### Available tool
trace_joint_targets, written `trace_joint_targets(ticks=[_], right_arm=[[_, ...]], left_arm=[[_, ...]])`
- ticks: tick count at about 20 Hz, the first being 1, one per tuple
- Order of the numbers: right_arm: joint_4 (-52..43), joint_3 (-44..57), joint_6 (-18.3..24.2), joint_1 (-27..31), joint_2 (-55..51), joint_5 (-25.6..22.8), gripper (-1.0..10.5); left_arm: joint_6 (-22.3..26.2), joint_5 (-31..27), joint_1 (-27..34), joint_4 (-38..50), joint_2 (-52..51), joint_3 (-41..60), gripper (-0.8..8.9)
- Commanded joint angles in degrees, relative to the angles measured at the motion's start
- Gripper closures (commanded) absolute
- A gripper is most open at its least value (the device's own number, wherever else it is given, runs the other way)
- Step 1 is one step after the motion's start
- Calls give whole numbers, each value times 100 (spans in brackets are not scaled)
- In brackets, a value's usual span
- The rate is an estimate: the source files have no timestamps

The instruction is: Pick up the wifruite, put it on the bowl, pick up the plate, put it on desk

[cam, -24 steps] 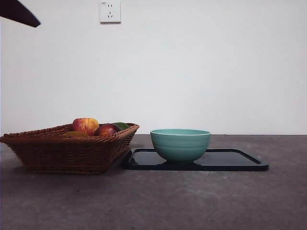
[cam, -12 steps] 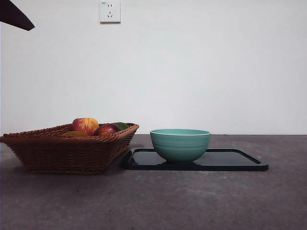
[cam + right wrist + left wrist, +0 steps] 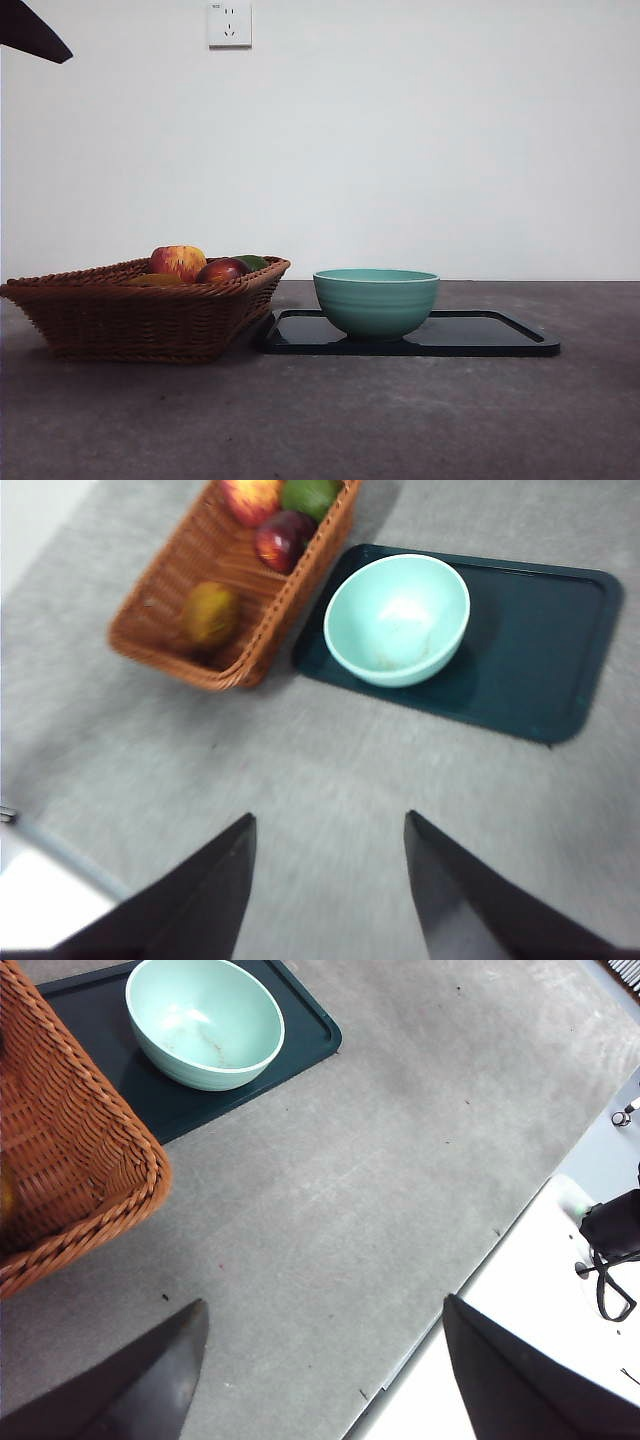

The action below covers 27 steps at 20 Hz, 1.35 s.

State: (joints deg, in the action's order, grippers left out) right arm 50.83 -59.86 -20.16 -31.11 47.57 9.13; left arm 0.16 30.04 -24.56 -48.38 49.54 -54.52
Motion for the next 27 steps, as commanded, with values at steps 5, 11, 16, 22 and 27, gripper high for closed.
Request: trace_joint_targets(ticks=[5,11,16,22,27], right_arm=[[-627,-636,459,376,2044,-22,707],[-643,-1663,831,804,3740,-22,707],[-1064,-1998,876,927,4682,4,707],[-1521,-1998,863,918,5558,0,707],[-1705,-1998,857,916,5965,4,707]], left_arm=[[74,26,-26,33,28,-72,442],[74,26,-26,33,28,-72,442],[74,26,-26,35,28,-72,442],[72,26,-26,33,28,-72,442],[72,26,-26,28,28,-72,442]])
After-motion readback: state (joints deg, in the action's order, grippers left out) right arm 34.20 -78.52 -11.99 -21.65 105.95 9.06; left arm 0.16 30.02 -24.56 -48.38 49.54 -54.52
